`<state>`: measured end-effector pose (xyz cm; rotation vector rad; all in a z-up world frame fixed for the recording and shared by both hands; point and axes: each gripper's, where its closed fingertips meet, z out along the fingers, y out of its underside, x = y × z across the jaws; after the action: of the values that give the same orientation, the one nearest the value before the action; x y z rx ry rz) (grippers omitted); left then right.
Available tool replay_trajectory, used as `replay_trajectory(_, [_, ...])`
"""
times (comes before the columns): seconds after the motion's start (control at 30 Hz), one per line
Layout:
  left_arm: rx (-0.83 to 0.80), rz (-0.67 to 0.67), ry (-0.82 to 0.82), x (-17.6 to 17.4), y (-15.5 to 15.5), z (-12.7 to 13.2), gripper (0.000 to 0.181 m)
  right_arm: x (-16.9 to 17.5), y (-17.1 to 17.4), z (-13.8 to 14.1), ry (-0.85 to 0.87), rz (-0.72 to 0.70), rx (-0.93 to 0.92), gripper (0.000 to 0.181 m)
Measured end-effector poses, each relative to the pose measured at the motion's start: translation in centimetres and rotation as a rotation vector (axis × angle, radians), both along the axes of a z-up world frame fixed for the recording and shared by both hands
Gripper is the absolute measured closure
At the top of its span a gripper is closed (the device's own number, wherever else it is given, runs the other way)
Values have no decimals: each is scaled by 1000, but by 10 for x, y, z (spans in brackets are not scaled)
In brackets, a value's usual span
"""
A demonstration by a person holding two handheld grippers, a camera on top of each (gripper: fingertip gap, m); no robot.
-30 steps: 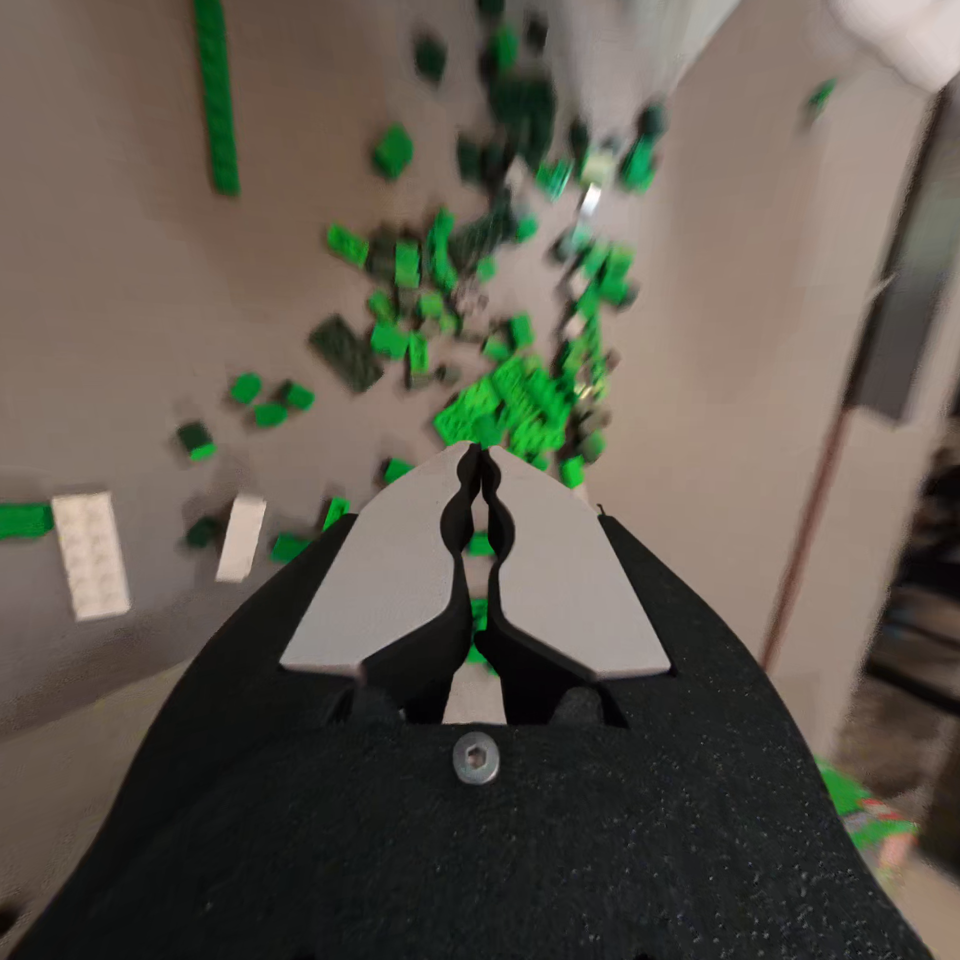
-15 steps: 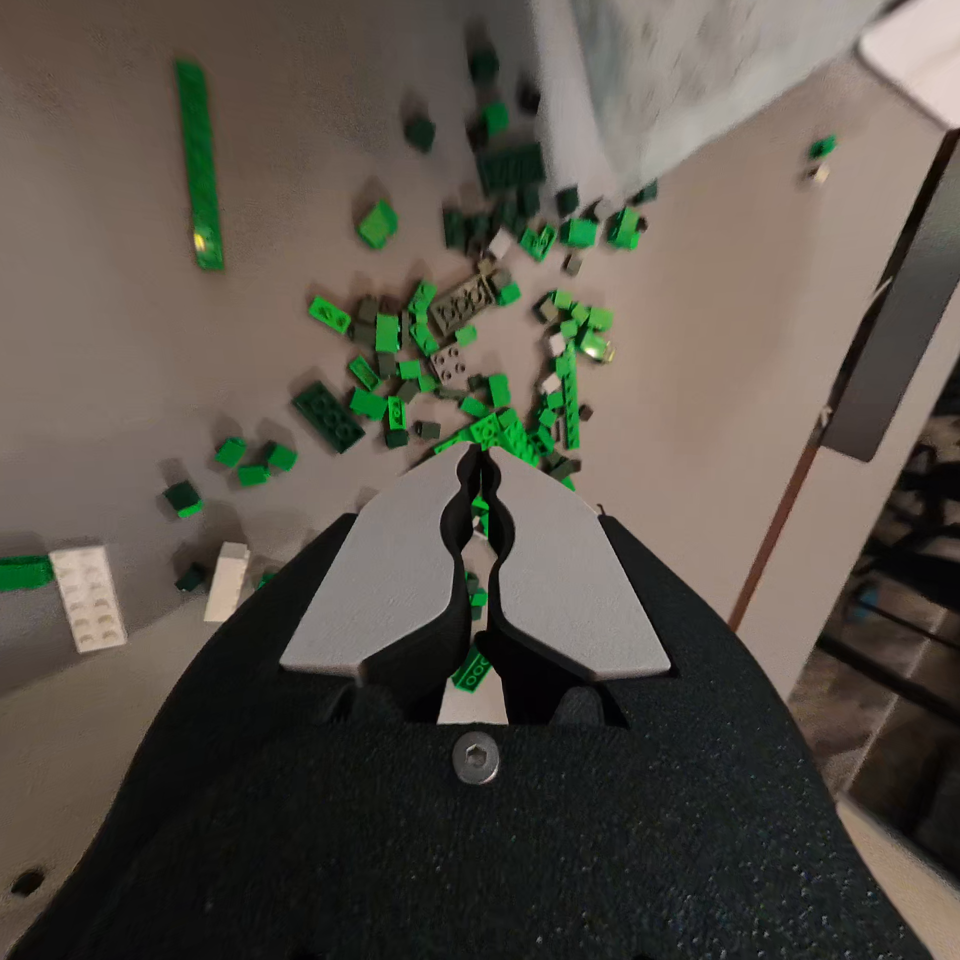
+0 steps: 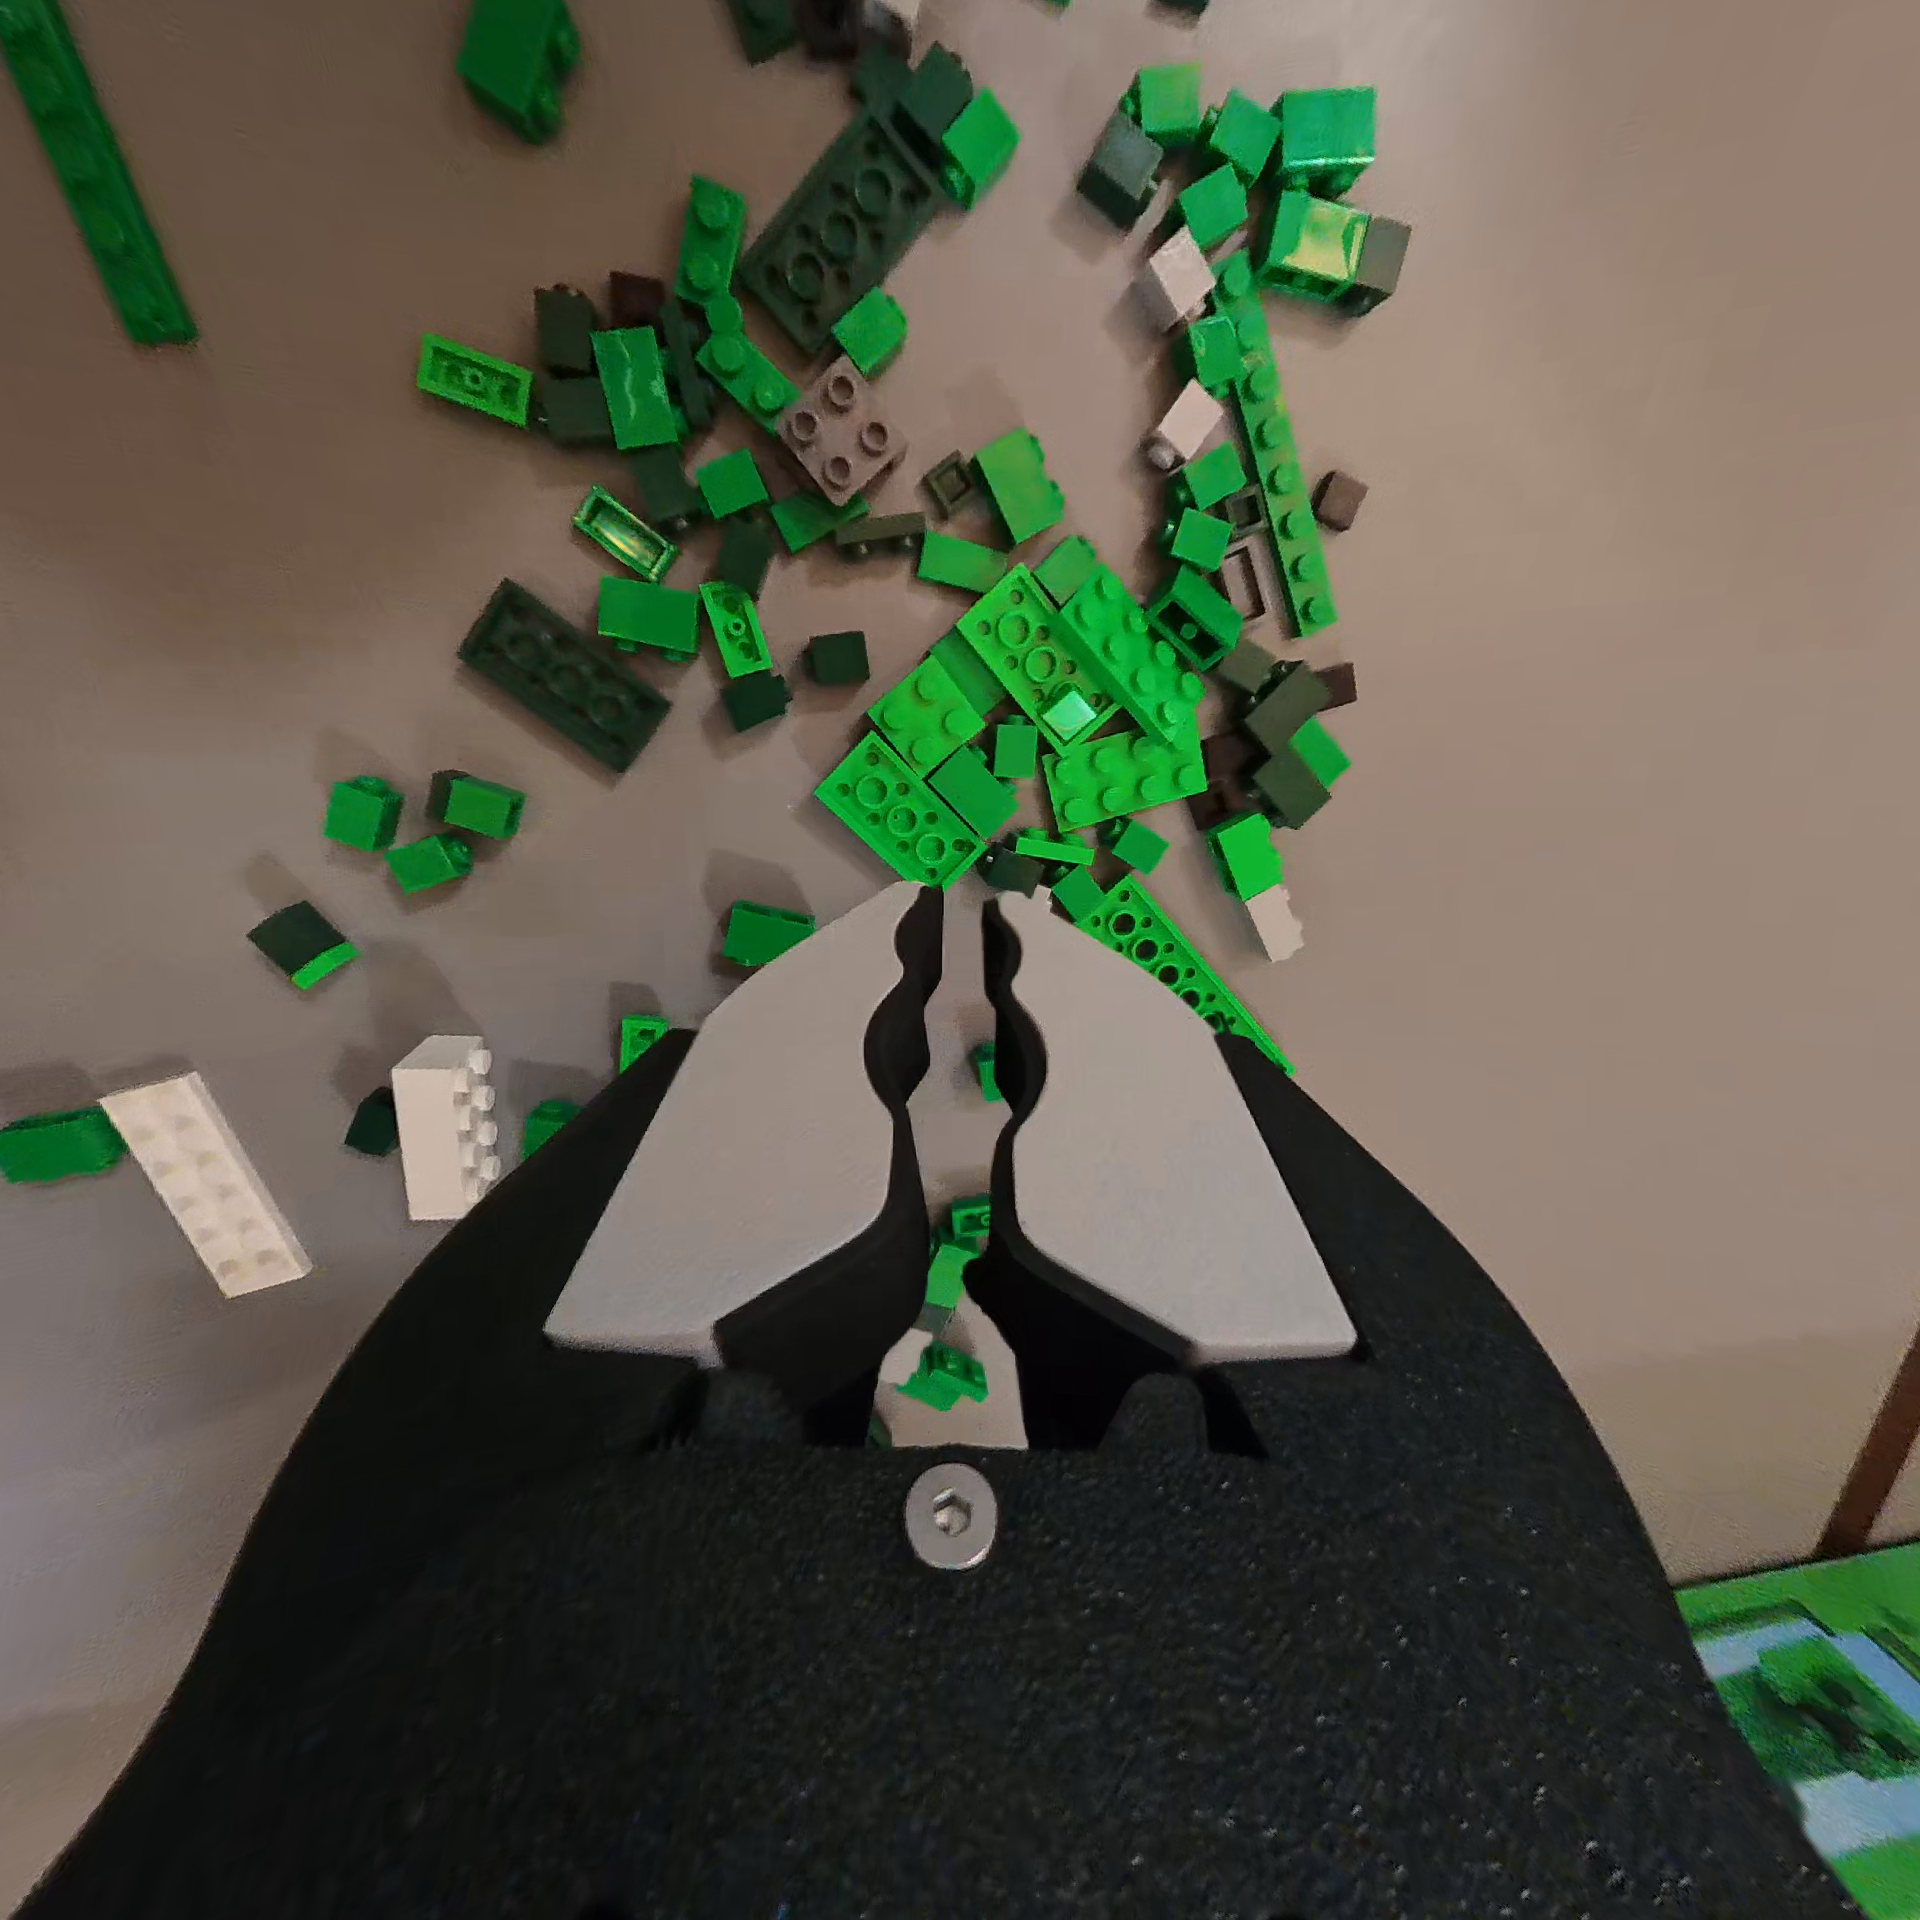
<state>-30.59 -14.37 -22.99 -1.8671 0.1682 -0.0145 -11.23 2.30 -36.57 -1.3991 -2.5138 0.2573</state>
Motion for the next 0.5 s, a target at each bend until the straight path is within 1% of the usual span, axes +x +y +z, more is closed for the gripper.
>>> replay_trajectory(0.03, [-1,-1,0,0,0,0,181,1,-1,-1,3,1,-11,174])
replay_trajectory(0.13, [-3,-4,0,1,1,-1,181,2,-16,-2,8,7,-126,171])
replay_trajectory(0.17, [-4,-5,-1,1,1,-1,181,0,-16,-1,26,3,-122,170])
replay_trajectory(0.23, [-5,-6,1,2,1,-2,181,-8,-7,2,86,-2,-48,172])
replay_trajectory(0.3, [-6,-8,0,2,2,-2,181,-18,1,3,134,-35,-11,173])
replay_trajectory(0.4, [-14,-10,2,3,3,-4,181,-27,1,-5,127,-72,-56,172])
replay_trajectory(0.5, [-15,-13,9,4,3,-4,181,-34,4,-11,131,-56,-57,171])
